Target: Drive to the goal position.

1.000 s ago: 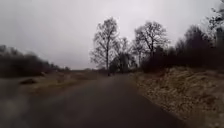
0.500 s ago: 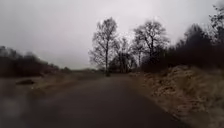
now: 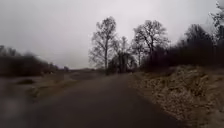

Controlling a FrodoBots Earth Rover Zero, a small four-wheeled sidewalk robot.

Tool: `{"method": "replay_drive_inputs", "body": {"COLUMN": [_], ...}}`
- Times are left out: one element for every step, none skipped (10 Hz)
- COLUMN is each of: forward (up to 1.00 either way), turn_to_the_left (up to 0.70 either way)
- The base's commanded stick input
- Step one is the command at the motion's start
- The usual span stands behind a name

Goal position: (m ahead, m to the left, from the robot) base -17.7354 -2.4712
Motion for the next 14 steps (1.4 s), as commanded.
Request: {"method": "replay_drive_inputs", "body": {"forward": [0.7,0.7,0.7,0.7,0.7,0.7,0.7,0.7,0.7,0.7,0.7,0.7,0.7,0.7], "turn_to_the_left": [0.0,0.0,0.0,0.0,0.0,0.0,0.0,0.0,0.0,0.0,0.0,0.0,0.0,0.0]}}
